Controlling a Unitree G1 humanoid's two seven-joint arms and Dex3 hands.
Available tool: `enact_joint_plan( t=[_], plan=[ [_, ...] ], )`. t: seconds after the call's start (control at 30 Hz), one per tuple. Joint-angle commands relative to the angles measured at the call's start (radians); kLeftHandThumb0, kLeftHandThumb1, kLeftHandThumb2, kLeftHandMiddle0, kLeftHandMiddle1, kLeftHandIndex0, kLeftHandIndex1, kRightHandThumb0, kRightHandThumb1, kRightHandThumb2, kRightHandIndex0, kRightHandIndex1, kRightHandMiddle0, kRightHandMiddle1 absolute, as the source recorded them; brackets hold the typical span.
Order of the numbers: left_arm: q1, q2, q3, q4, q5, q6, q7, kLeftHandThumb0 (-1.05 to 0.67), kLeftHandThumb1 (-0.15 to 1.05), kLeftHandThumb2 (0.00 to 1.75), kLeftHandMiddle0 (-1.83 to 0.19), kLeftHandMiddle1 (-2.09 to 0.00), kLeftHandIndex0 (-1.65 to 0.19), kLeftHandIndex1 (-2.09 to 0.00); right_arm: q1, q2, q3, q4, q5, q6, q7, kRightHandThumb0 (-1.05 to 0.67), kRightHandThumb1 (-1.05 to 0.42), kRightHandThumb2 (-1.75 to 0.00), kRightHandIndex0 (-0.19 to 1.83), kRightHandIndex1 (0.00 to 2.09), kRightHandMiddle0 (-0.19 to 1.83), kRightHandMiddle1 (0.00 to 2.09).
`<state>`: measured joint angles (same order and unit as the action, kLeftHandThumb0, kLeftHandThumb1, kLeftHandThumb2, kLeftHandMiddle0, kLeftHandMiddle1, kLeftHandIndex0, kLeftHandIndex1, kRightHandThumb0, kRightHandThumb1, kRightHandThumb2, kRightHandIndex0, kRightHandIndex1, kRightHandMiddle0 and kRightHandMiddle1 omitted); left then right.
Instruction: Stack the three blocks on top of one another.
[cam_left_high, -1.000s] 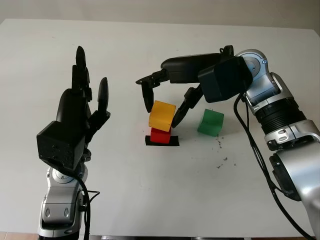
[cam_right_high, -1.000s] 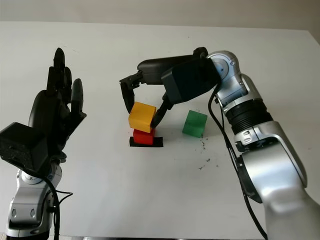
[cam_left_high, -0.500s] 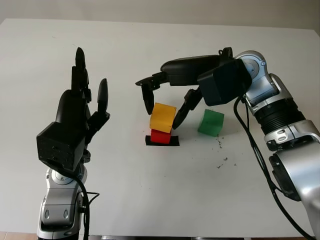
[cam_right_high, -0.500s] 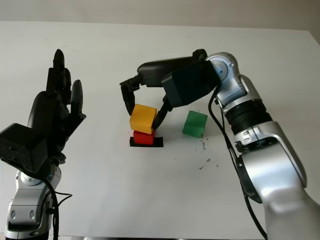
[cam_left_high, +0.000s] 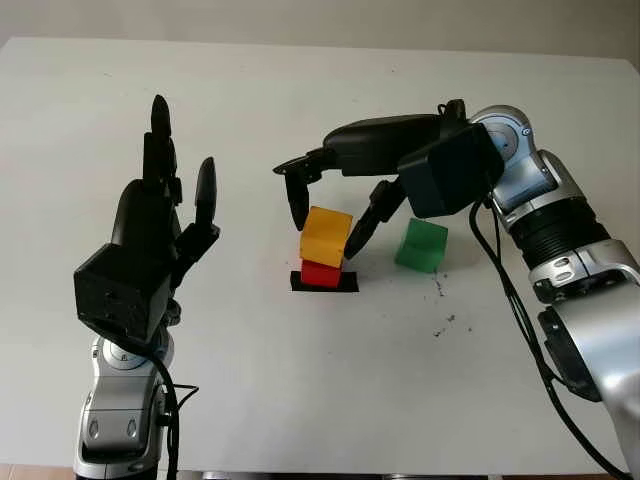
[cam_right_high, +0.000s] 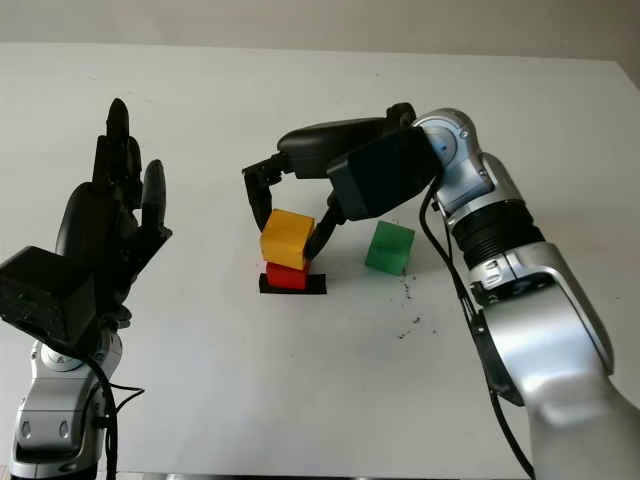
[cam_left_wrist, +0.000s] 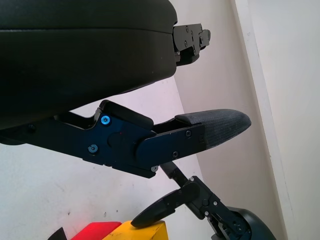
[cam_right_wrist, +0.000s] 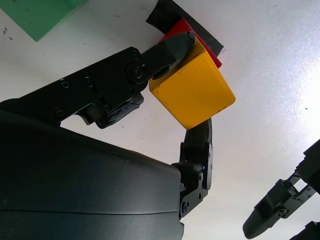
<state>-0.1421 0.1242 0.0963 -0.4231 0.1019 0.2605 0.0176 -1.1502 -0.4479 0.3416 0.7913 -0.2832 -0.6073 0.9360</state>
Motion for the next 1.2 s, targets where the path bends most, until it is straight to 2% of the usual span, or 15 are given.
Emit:
enact_joint_plan(
  t=[0.0,0.2,0.27,0.37,0.43,0.57,0.77,1.0,1.17],
  plan=[
    [0.007,-0.002,0.0,-0.024,-0.004,0.0,0.0,-0.8,1.05,0.67,0.18,-0.05,0.16,-0.05,-0.009,0.003,0.004,0.007,0.002,0.004,0.006,-0.44,-0.97,-0.05,0.13,0.05,0.35,1.48],
    [0.008,0.002,-0.002,-0.022,0.004,-0.003,0.001,-0.8,1.05,0.67,0.17,-0.06,0.15,-0.05,-0.012,0.0,0.015,0.002,-0.014,0.024,0.015,-0.44,-0.96,-0.05,0.1,0.04,0.3,1.36],
    [0.006,0.001,-0.001,-0.023,0.001,0.004,-0.001,-0.8,1.05,0.66,0.18,-0.05,0.16,-0.05,-0.012,-0.005,0.019,0.005,-0.023,0.014,0.01,-0.51,-0.93,-0.05,0.05,0.03,0.17,1.19],
    [0.005,0.003,0.0,-0.023,-0.003,0.001,-0.004,-0.8,1.05,0.66,0.17,-0.05,0.16,-0.05,-0.012,-0.013,0.022,0.002,-0.034,-0.004,0.003,-0.56,-0.91,-0.05,-0.02,0.03,0.1,0.94],
    [0.006,0.005,0.001,-0.022,-0.004,-0.002,-0.006,-0.78,1.05,0.67,0.17,-0.05,0.16,-0.05,-0.011,-0.019,0.023,-0.003,-0.039,-0.014,0.001,-0.59,-0.89,-0.05,-0.1,0.03,0.05,0.69],
    [0.004,0.004,0.002,-0.021,0.002,0.004,-0.004,-0.79,1.05,0.66,0.17,-0.06,0.15,-0.05,-0.008,-0.025,0.02,-0.014,-0.043,-0.015,-0.001,-0.62,-0.86,-0.05,-0.18,0.01,-0.05,0.45],
    [0.003,0.007,0.001,-0.022,0.007,0.004,-0.005,-0.78,1.05,0.67,0.17,-0.06,0.15,-0.05,-0.007,-0.041,0.023,-0.029,-0.058,-0.057,-0.02,-0.7,-0.86,-0.05,-0.19,0.0,-0.16,0.28],
    [0.001,0.004,-0.001,-0.022,0.004,0.003,-0.004,-0.78,1.05,0.67,0.17,-0.05,0.15,-0.05,-0.006,-0.064,0.008,-0.059,-0.043,-0.068,-0.017,-0.7,-0.85,-0.05,-0.19,0.0,-0.19,0.2],
    [0.006,0.0,-0.003,-0.029,0.009,0.012,0.0,-0.79,1.05,0.66,0.17,-0.05,0.16,-0.05,-0.018,-0.13,-0.018,-0.108,-0.025,-0.07,0.002,-0.72,-0.87,-0.06,-0.19,0.0,-0.19,0.15]
  ],
)
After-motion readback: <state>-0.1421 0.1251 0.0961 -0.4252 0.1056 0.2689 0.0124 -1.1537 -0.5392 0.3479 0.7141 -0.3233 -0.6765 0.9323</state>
